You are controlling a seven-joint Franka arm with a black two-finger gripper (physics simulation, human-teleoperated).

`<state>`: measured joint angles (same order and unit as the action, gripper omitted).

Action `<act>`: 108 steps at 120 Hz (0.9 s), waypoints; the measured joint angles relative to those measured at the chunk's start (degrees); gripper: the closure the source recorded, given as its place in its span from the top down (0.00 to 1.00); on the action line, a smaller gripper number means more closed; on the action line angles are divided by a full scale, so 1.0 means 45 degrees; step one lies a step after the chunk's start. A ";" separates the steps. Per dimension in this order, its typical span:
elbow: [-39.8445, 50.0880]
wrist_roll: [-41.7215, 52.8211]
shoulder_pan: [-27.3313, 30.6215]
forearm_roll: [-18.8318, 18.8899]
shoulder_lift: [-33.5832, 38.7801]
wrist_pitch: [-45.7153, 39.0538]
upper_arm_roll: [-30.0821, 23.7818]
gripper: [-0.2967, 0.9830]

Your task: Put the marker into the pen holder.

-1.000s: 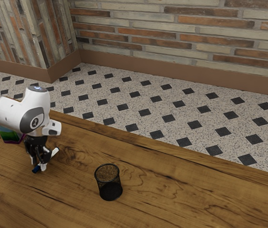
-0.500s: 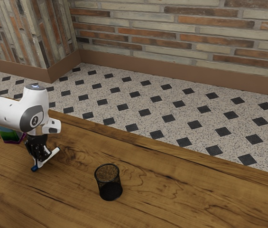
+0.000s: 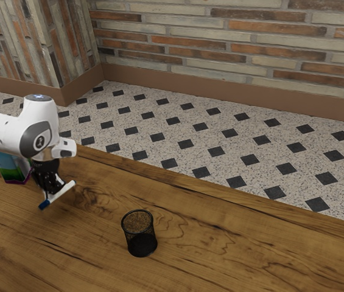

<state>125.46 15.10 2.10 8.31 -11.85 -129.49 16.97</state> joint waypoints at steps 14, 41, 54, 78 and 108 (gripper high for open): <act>-0.0032 -0.0001 -0.0255 0.0079 0.0729 0.0377 -0.0072 0.15; -0.0827 -0.0019 -0.0879 0.0192 0.1547 0.1305 -0.0557 0.15; -0.2176 -0.0009 -0.1005 0.0206 0.1145 0.2208 -0.1352 0.15; -0.5142 0.0063 -0.1463 0.0186 -0.0158 0.4550 -0.2614 0.15; -0.7389 0.0194 -0.2138 0.0079 -0.1457 0.7504 -0.3289 0.15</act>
<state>92.21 15.97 -7.52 8.66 -18.41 -95.72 2.17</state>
